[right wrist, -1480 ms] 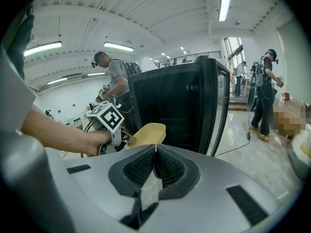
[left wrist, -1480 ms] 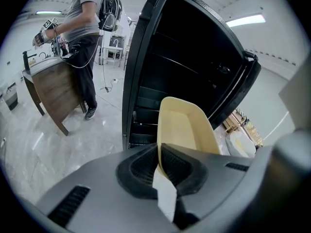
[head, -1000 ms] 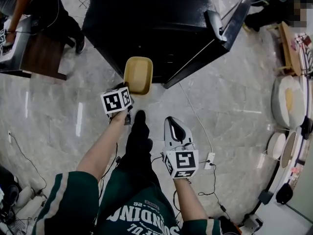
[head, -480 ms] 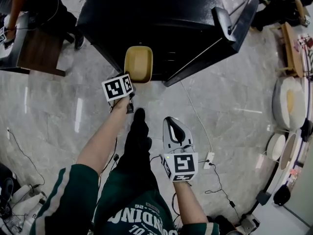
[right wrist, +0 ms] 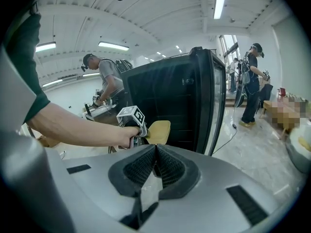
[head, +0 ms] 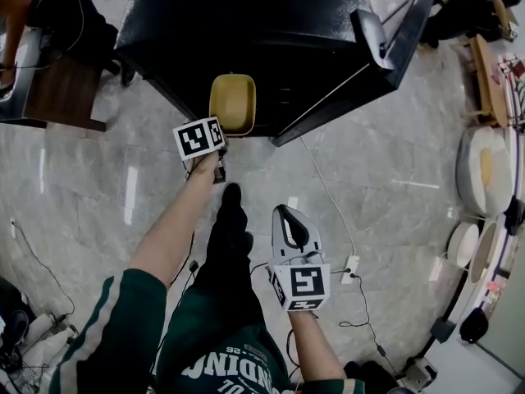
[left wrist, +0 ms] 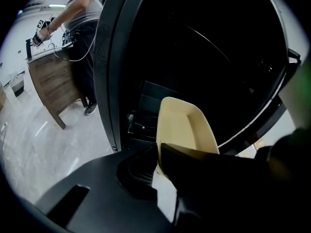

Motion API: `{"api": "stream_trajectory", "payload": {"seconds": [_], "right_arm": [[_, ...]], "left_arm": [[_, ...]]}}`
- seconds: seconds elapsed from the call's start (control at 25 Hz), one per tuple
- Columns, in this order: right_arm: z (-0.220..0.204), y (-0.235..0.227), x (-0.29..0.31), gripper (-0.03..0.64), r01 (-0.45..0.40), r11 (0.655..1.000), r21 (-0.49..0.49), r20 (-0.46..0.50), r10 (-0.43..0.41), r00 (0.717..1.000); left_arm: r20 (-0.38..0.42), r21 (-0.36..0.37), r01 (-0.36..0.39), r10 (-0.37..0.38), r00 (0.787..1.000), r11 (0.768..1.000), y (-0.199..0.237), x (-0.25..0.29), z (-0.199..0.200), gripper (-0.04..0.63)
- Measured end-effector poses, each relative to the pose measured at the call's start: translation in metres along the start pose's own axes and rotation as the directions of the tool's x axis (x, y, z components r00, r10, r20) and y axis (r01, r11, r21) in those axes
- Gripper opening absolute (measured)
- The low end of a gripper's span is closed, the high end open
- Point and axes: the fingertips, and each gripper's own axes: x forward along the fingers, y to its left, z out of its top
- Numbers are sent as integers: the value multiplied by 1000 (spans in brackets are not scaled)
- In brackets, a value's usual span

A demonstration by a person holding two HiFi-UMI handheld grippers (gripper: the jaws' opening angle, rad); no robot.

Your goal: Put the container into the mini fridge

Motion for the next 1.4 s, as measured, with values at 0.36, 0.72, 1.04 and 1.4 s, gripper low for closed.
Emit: {"api": "stream_trajectory", "payload": {"seconds": [0.36, 0.72, 1.04, 1.4], "right_arm": [[-6, -7, -1, 35, 7, 1000, 8, -14, -7, 1000], [-11, -8, 1, 35, 10, 1000, 18, -20, -9, 1000], [-16, -11, 1, 35, 15, 1000, 18, -28, -15, 1000], [-17, -15, 0, 35, 20, 1000, 23, -34, -19, 999]], "left_arm": [[23, -71, 3, -1, 1000, 997, -15, 17, 22, 25], [47, -70, 14, -10, 999, 997, -22, 25, 36, 25], [61, -86, 37, -32, 998, 996, -31, 31, 49, 26], [80, -130, 61, -51, 995, 990, -38, 36, 62, 31]]}}
